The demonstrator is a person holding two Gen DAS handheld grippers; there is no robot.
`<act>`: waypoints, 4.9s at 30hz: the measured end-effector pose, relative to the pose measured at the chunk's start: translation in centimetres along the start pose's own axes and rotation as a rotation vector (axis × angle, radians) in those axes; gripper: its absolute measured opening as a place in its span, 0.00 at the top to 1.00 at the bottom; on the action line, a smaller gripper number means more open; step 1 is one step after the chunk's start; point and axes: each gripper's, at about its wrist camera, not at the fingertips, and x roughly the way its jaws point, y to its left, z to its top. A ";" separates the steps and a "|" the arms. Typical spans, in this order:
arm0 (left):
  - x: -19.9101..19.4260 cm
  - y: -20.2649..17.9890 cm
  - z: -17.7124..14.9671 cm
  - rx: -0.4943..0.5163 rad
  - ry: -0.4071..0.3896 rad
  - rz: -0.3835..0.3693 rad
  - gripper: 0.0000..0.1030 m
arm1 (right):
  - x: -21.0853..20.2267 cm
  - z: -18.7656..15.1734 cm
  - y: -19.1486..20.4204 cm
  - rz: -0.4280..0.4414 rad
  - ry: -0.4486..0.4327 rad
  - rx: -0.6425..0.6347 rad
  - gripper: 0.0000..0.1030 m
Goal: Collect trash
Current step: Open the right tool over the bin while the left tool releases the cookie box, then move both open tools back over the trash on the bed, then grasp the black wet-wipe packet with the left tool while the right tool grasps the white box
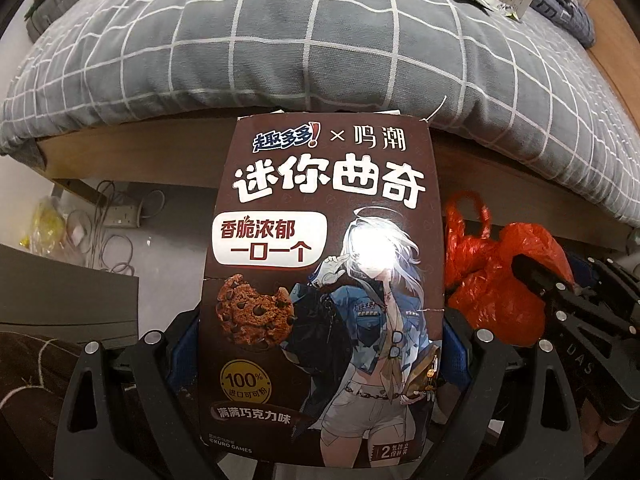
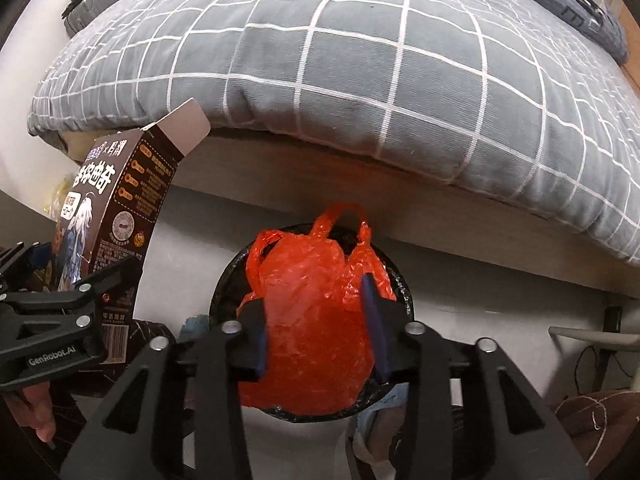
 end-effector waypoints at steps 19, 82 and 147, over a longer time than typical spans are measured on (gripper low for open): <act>0.3 -3.6 -0.6 0.058 0.017 -0.037 0.12 | -4.6 -1.8 -6.8 -0.070 -0.115 0.149 0.07; -8.3 -7.5 11.2 0.093 -0.241 -0.057 0.06 | -12.1 8.8 -11.2 -0.182 -0.407 0.144 0.07; 2.7 -13.5 25.9 0.190 -0.133 -0.094 0.52 | 0.1 29.7 -16.2 -0.084 -0.385 0.127 0.50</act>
